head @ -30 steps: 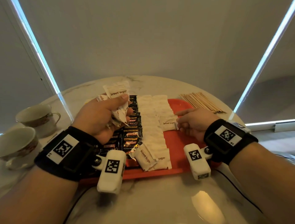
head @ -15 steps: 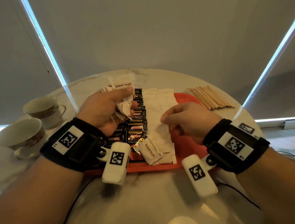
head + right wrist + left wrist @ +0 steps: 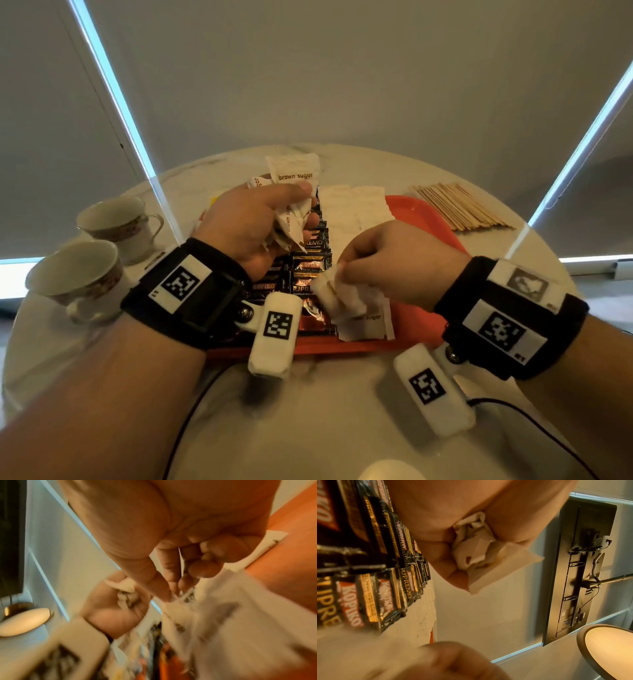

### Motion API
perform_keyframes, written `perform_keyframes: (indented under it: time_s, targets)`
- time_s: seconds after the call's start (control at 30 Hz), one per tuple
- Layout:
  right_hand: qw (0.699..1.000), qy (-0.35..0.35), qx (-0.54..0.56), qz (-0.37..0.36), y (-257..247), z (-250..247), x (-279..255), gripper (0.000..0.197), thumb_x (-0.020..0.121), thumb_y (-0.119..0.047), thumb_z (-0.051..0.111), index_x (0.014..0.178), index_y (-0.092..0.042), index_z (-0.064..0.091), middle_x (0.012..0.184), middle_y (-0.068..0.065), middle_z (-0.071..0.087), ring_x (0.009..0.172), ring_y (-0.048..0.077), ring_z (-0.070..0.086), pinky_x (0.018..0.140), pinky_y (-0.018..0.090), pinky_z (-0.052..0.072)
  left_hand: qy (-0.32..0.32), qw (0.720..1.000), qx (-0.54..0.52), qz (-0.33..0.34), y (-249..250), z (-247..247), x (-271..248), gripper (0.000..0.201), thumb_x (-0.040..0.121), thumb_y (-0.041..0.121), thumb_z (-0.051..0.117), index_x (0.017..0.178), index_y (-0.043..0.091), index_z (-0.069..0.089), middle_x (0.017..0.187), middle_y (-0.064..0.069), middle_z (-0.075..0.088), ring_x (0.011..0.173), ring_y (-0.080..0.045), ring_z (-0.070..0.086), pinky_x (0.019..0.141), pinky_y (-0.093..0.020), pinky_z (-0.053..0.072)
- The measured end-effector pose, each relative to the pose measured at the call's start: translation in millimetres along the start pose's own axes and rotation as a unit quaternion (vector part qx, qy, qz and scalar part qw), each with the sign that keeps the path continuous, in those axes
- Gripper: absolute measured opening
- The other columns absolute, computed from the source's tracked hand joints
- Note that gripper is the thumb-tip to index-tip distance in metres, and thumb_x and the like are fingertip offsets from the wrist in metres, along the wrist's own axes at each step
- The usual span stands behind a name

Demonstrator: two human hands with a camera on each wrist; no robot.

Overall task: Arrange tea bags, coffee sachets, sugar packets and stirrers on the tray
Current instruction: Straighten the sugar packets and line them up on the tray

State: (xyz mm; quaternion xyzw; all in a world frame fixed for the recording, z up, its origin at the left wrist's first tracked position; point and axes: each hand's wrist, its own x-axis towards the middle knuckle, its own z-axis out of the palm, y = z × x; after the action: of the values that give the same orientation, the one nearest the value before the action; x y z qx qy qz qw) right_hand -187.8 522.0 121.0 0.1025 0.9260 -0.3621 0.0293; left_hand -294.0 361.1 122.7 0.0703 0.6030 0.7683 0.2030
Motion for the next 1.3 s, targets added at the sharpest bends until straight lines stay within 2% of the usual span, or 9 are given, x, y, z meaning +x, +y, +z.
perform_keyframes:
  time_s: [0.13, 0.23, 0.37, 0.47, 0.57, 0.73, 0.9, 1.17, 1.3]
  targets:
    - [0.989, 0.075, 0.118, -0.047, -7.6, -12.3, 6.6, 0.011, 0.092, -0.027, 0.07, 0.085, -0.023, 0.076, 0.085, 0.004, 0.077, 0.084, 0.03, 0.072, 0.08, 0.055, 0.058, -0.045, 0.996, 0.056, 0.045, -5.4, 0.0, -2.0, 0.011, 0.094, 0.008, 0.072, 0.105, 0.007, 0.073, 0.09, -0.014, 0.077, 0.076, -0.028, 0.074, 0.07, -0.042, 0.063]
    - [0.973, 0.13, 0.174, -0.074, -14.3, -15.8, 15.0, 0.012, 0.096, -0.028, 0.068, 0.088, -0.023, 0.075, 0.084, 0.001, 0.077, 0.084, 0.027, 0.074, 0.074, 0.044, 0.063, -0.063, 0.99, 0.107, 0.071, -6.7, 2.4, -5.3, 0.008, 0.097, 0.018, 0.072, 0.097, 0.011, 0.073, 0.074, -0.006, 0.075, 0.058, -0.018, 0.069, 0.049, -0.029, 0.053]
    - [0.962, 0.185, 0.17, -0.107, -20.1, -13.7, 21.0, 0.009, 0.095, -0.031, 0.071, 0.089, -0.025, 0.074, 0.078, -0.004, 0.075, 0.056, -0.002, 0.06, 0.052, 0.015, 0.048, -0.076, 0.995, 0.062, 0.037, -3.7, 0.7, -4.1, 0.045, 0.078, 0.05, 0.08, 0.098, 0.01, 0.076, 0.084, -0.014, 0.076, 0.067, -0.026, 0.069, 0.066, -0.04, 0.051]
    - [0.95, 0.206, 0.208, -0.113, -21.2, -9.7, 28.2, 0.008, 0.091, -0.03, 0.076, 0.088, -0.023, 0.074, 0.077, 0.001, 0.075, 0.056, 0.007, 0.062, 0.053, 0.023, 0.053, -0.101, 0.991, 0.062, 0.055, -2.5, -0.3, -6.1, 0.034, 0.081, 0.027, 0.081, 0.108, 0.008, 0.075, 0.089, -0.013, 0.076, 0.07, -0.022, 0.069, 0.055, -0.032, 0.054]
    - [0.928, 0.225, 0.27, -0.122, -20.7, -6.9, 33.7, 0.008, 0.09, -0.026, 0.078, 0.089, -0.019, 0.074, 0.08, 0.008, 0.075, 0.061, 0.025, 0.067, 0.058, 0.034, 0.057, -0.095, 0.994, 0.019, 0.049, -3.6, -0.4, -5.3, 0.031, 0.086, 0.012, 0.076, 0.116, 0.004, 0.073, 0.099, -0.017, 0.079, 0.08, -0.028, 0.075, 0.067, -0.039, 0.059]
    - [0.877, 0.267, 0.385, -0.103, -17.7, -10.9, 39.2, 0.019, 0.089, -0.031, 0.078, 0.089, -0.013, 0.073, 0.065, 0.003, 0.065, 0.052, 0.015, 0.055, 0.054, 0.032, 0.052, -0.08, 0.994, -0.038, 0.057, -1.2, -0.5, -3.9, 0.033, 0.087, 0.009, 0.074, 0.119, 0.001, 0.07, 0.103, -0.02, 0.078, 0.082, -0.03, 0.077, 0.063, -0.036, 0.062]
    - [0.912, 0.074, 0.394, -0.085, -16.6, -11.8, 32.2, 0.029, 0.081, -0.025, 0.081, 0.098, -0.003, 0.071, 0.079, 0.005, 0.072, 0.066, 0.013, 0.067, 0.058, 0.026, 0.056, -0.063, 0.995, -0.056, 0.051, -0.5, 0.7, -3.1, 0.035, 0.088, 0.012, 0.073, 0.121, 0.0, 0.068, 0.096, -0.018, 0.077, 0.07, -0.024, 0.074, 0.054, -0.031, 0.057]
    - [0.929, 0.171, 0.326, -0.046, 5.6, -27.2, 32.5, 0.008, 0.095, -0.019, 0.071, 0.093, -0.015, 0.077, 0.09, 0.014, 0.074, 0.072, 0.016, 0.063, 0.062, 0.027, 0.055, -0.053, 0.998, -0.038, 0.003, -6.3, 5.7, -2.0, 0.039, 0.075, 0.025, 0.079, 0.11, 0.007, 0.073, 0.089, -0.012, 0.078, 0.067, -0.019, 0.071, 0.05, -0.027, 0.057]
    - [0.936, 0.163, 0.302, 0.083, 39.7, -33.9, 32.4, 0.007, 0.096, -0.014, 0.068, 0.094, -0.013, 0.075, 0.09, 0.013, 0.072, 0.069, 0.016, 0.061, 0.059, 0.03, 0.053, -0.02, 0.999, -0.025, -0.006, -1.7, 2.9, -0.6, 0.04, 0.075, 0.028, 0.08, 0.108, 0.008, 0.071, 0.08, -0.008, 0.073, 0.063, -0.016, 0.071, 0.049, -0.025, 0.055]
